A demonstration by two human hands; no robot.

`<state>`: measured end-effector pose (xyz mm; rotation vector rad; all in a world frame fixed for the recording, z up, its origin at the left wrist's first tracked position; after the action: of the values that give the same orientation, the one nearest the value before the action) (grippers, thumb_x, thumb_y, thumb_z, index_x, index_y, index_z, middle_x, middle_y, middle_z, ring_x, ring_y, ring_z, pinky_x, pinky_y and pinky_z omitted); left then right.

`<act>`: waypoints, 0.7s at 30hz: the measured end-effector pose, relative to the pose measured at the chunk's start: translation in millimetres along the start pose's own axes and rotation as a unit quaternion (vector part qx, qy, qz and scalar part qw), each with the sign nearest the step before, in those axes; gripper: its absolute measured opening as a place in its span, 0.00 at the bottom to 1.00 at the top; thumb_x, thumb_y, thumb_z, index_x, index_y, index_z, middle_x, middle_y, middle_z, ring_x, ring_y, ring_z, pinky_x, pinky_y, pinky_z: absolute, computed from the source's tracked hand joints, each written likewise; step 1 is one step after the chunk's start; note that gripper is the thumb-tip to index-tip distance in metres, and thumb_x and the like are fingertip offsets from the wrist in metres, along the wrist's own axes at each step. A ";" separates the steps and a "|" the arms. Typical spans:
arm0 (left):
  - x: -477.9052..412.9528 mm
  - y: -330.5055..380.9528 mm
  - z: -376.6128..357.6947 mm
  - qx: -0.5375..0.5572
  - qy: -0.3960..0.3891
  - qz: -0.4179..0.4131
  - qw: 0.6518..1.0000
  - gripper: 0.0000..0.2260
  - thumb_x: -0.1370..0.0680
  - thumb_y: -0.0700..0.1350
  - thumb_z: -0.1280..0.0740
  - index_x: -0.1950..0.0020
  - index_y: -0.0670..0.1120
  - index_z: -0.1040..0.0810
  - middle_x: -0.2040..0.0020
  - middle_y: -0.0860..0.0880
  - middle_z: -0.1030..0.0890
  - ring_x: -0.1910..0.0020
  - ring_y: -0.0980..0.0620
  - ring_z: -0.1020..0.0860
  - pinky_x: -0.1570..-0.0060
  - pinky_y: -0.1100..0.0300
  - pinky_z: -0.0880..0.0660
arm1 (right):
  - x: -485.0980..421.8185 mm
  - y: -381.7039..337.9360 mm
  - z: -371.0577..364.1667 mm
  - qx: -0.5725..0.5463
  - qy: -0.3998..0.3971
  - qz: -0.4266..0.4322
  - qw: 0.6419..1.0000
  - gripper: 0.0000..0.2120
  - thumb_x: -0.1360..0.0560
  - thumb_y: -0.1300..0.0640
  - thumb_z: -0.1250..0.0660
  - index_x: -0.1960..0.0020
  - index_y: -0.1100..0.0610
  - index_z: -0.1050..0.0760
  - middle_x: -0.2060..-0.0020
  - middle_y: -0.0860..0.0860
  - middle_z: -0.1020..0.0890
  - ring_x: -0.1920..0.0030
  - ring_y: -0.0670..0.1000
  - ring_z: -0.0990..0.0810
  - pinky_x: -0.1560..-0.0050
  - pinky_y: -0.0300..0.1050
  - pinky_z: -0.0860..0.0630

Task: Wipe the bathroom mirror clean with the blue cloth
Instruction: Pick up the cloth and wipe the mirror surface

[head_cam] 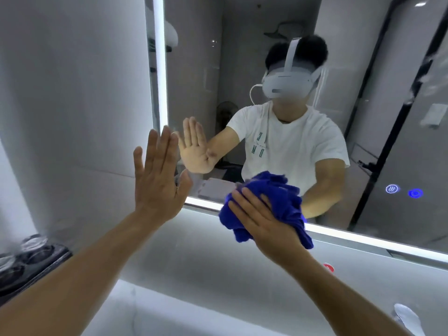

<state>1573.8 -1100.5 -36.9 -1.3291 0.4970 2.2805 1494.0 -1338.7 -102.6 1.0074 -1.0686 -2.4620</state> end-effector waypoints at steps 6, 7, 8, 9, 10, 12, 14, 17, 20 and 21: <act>1.5 -24.2 -6.1 0.021 -0.023 0.020 0.999 0.30 0.19 0.58 0.56 0.20 0.44 0.50 0.20 0.44 0.49 0.21 0.44 0.52 0.26 0.36 0.53 | 42.2 30.0 -10.2 -0.013 0.019 -0.124 0.992 0.44 0.35 0.66 0.23 0.24 0.58 0.40 0.24 0.57 0.40 0.24 0.60 0.45 0.24 0.59 0.56; 3.3 -29.5 -6.6 0.027 -0.023 0.022 0.999 0.30 0.19 0.57 0.55 0.20 0.43 0.49 0.20 0.44 0.49 0.21 0.44 0.52 0.26 0.35 0.53 | 31.8 23.0 -8.2 -0.026 0.020 -0.123 0.992 0.44 0.37 0.65 0.22 0.25 0.59 0.39 0.25 0.57 0.38 0.24 0.60 0.44 0.24 0.59 0.56; 4.9 -35.3 -6.5 0.033 -0.021 0.025 0.999 0.30 0.19 0.57 0.54 0.20 0.43 0.48 0.20 0.44 0.48 0.21 0.44 0.52 0.26 0.35 0.53 | 17.7 13.6 -5.9 -0.033 0.023 -0.113 0.993 0.44 0.37 0.64 0.22 0.25 0.59 0.38 0.25 0.58 0.38 0.25 0.61 0.43 0.24 0.59 0.56; 5.8 -40.9 -5.8 0.038 -0.019 0.027 0.999 0.30 0.19 0.56 0.53 0.21 0.42 0.47 0.20 0.43 0.48 0.21 0.44 0.51 0.26 0.36 0.53 | 1.3 2.2 -3.7 -0.033 0.026 -0.094 0.995 0.44 0.36 0.64 0.23 0.25 0.59 0.37 0.25 0.58 0.38 0.24 0.61 0.43 0.24 0.59 0.56; 6.4 -46.6 -4.8 0.040 -0.018 0.027 0.999 0.30 0.19 0.57 0.54 0.21 0.43 0.47 0.20 0.43 0.48 0.21 0.44 0.51 0.25 0.36 0.54 | -16.7 -9.8 -1.3 -0.030 0.027 -0.071 0.997 0.42 0.35 0.64 0.25 0.24 0.59 0.38 0.24 0.58 0.38 0.24 0.61 0.44 0.24 0.59 0.56; 6.2 -58.7 -2.5 0.043 -0.017 0.023 0.999 0.30 0.18 0.59 0.57 0.20 0.44 0.49 0.20 0.44 0.47 0.21 0.44 0.51 0.25 0.37 0.54 | -54.1 -35.6 4.7 -0.028 0.037 -0.035 0.998 0.38 0.31 0.63 0.31 0.23 0.58 0.39 0.24 0.57 0.39 0.23 0.60 0.45 0.24 0.59 0.56; 4.4 -70.8 0.3 0.041 -0.011 0.021 0.999 0.29 0.18 0.59 0.57 0.21 0.46 0.50 0.20 0.44 0.46 0.21 0.44 0.50 0.25 0.36 0.52 | -92.5 -61.5 13.8 -0.021 0.048 -0.020 0.998 0.34 0.29 0.62 0.35 0.23 0.59 0.39 0.24 0.57 0.38 0.24 0.60 0.42 0.24 0.59 0.55; -0.9 -83.6 4.6 0.039 0.008 0.022 0.999 0.28 0.20 0.53 0.50 0.21 0.44 0.47 0.21 0.43 0.45 0.21 0.43 0.48 0.27 0.34 0.49 | -142.8 -90.9 28.8 0.007 0.061 -0.005 0.998 0.31 0.25 0.59 0.42 0.23 0.59 0.42 0.24 0.57 0.38 0.24 0.61 0.42 0.25 0.60 0.57; -11.0 -85.3 9.0 0.043 0.015 0.018 0.999 0.28 0.19 0.54 0.50 0.21 0.44 0.48 0.21 0.43 0.46 0.21 0.43 0.49 0.26 0.35 0.51 | -168.4 -97.4 38.1 0.016 0.056 0.009 0.998 0.30 0.23 0.59 0.47 0.22 0.60 0.46 0.23 0.58 0.41 0.23 0.61 0.46 0.23 0.59 0.53; -14.5 -82.9 9.8 0.046 0.015 0.017 0.999 0.28 0.19 0.55 0.52 0.21 0.44 0.49 0.20 0.44 0.47 0.21 0.43 0.49 0.26 0.35 0.51 | -168.5 -93.8 39.4 0.008 0.050 0.011 0.999 0.30 0.23 0.59 0.45 0.22 0.60 0.46 0.23 0.58 0.42 0.23 0.61 0.47 0.23 0.58 0.50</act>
<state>1618.4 -1029.3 -26.2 -1.3224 0.6309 2.2390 1590.3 -1170.4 -68.6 1.1051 -1.0630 -2.3628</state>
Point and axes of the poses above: each hand's wrist, its own x-axis away from the middle knuckle, its own z-axis out of the back of the hand, y = z × x, the point moved 2 cm from there along -x, towards the middle knuckle
